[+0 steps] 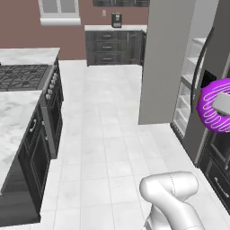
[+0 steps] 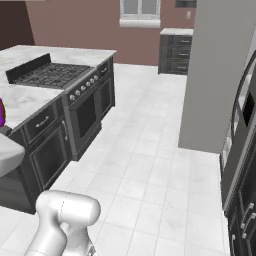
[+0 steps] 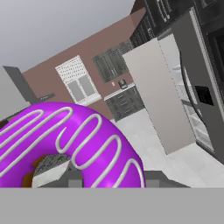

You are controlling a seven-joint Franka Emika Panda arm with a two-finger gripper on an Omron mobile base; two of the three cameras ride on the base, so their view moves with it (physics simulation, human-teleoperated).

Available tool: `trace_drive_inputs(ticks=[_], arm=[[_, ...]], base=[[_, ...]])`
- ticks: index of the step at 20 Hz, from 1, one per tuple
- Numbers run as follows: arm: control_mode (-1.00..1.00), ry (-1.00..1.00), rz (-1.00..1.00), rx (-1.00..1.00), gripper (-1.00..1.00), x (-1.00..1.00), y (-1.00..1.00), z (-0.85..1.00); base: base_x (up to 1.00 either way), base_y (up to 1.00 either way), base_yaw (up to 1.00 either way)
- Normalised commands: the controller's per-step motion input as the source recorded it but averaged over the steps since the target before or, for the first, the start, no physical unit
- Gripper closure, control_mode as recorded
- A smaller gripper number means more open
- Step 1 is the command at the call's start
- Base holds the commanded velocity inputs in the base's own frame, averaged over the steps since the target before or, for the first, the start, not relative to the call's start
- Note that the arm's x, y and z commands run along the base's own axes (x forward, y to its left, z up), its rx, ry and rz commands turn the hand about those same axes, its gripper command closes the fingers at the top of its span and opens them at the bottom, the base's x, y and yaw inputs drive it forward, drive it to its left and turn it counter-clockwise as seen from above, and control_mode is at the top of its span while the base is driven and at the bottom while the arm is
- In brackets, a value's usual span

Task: Take the cupcake and donut from the fridge and place them on the empty tray on the dining counter.

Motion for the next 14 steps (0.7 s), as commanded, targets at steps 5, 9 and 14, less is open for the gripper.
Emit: trace_drive_inputs(ticks=[5, 9, 14], arm=[[1.00, 0.00, 0.00, 0.00, 1.00, 0.00, 0.00, 0.00], [1.00, 0.00, 0.00, 0.00, 1.00, 0.00, 0.00, 0.00], [1.00, 0.00, 0.00, 0.00, 1.00, 0.00, 0.00, 0.00]], base=[[-1.00, 0.97, -0.11], [-1.00, 0.87, -0.08], [-0.64, 1.00, -0.02]])
